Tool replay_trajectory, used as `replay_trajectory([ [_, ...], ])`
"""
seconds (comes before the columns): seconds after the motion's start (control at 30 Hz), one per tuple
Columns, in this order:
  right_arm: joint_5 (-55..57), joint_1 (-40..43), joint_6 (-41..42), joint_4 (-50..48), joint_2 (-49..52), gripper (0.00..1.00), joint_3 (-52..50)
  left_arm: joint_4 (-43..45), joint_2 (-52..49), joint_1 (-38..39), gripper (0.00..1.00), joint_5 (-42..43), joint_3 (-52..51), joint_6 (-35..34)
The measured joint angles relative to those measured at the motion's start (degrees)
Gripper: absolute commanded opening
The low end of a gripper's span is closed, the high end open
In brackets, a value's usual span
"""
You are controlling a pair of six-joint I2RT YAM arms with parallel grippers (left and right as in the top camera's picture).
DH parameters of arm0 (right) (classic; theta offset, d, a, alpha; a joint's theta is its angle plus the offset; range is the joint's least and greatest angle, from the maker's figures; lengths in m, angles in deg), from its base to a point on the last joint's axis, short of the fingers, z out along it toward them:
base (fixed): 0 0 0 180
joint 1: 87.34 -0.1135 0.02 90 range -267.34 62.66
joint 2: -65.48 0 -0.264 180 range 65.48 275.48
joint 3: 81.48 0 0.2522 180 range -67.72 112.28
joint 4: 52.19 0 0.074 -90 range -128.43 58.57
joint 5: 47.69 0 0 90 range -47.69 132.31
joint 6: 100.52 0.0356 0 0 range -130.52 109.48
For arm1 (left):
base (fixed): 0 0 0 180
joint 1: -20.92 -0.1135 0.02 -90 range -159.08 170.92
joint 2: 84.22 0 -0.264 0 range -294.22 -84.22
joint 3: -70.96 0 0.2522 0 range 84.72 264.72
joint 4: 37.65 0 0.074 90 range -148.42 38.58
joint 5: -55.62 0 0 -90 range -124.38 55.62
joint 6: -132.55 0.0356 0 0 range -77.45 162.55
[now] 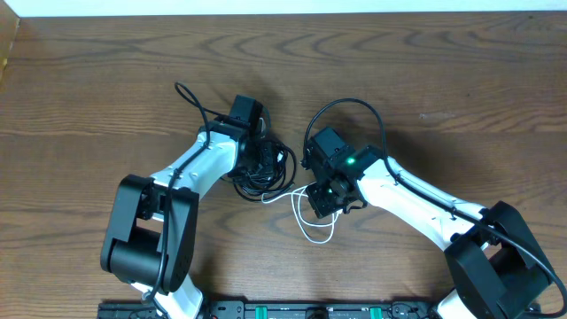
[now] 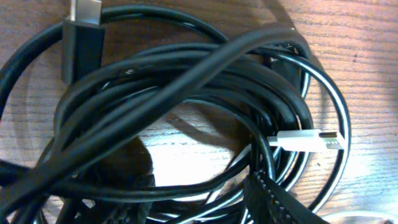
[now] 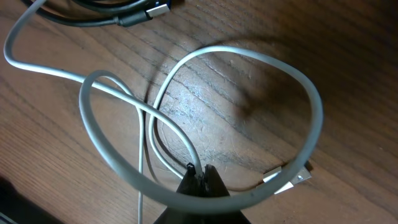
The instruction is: Untangle cables
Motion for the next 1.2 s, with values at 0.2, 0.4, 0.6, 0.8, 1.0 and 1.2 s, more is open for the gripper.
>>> replay_trajectory([
  [0.2,0.00,0.00,0.00,0.02,0.00,0.01,0.00,-0.39,0.13,-1.16,0.52,0.81,-0.02,0.02],
  [0.4,0.00,0.00,0.00,0.00,0.00,0.01,0.00,-0.15,2.10,-1.18,0.52,3.52,-0.02,0.04],
  [0.6,0.00,0.00,0.00,0.00,0.00,0.01,0.00,0.44,2.27,-1.18,0.52,4.52,-0.02,0.02],
  [0.8,0.00,0.00,0.00,0.02,0.00,0.01,0.00,2.43,1.60,-1.16,0.51,4.63,-0.02,-0.02],
  [1.0,0.00,0.00,0.00,0.00,0.00,0.01,0.00,3.04,-1.20,-1.07,0.43,3.15,0.00,-1.42],
  [1.2,0.00,0.00,0.02,0.02,0.00,0.01,0.00,4.33,-2.27,-1.11,0.08,2.43,0.42,-2.73],
])
